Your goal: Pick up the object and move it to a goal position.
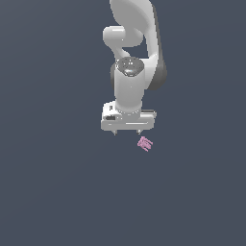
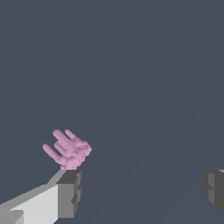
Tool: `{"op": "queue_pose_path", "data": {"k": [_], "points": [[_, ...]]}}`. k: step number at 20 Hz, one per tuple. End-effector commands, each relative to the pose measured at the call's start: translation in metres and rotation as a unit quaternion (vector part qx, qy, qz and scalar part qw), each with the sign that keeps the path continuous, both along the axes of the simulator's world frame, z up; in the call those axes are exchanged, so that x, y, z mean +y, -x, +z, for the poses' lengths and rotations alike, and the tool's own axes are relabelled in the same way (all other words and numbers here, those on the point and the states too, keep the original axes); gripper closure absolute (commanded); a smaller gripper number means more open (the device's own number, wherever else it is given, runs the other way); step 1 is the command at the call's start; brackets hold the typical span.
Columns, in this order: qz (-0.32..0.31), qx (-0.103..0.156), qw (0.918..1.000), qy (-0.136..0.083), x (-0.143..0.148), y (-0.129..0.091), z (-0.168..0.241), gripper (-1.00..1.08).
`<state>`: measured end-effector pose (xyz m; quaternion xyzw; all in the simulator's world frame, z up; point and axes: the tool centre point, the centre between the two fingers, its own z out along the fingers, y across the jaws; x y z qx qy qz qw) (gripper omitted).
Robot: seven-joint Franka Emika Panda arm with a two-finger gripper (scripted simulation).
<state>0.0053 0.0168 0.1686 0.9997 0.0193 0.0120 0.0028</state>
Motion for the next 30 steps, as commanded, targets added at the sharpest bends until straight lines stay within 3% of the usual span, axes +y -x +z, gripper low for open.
{"op": "queue_pose_path", "data": {"k": [1, 10, 17, 25, 30], "points": [[0.0, 0.0, 1.0, 0.0, 0.0, 0.0, 0.0, -0.92], [-0.014, -0.004, 0.9998, -0.016, 0.014, -0.005, -0.003, -0.92], [-0.003, -0.003, 0.9999, -0.014, 0.016, -0.005, -0.005, -0.92], [0.065, 0.0, 0.9978, -0.009, 0.029, -0.002, -0.018, -0.92], [0.139, 0.003, 0.9903, -0.004, 0.044, 0.002, -0.032, -0.92]]}}
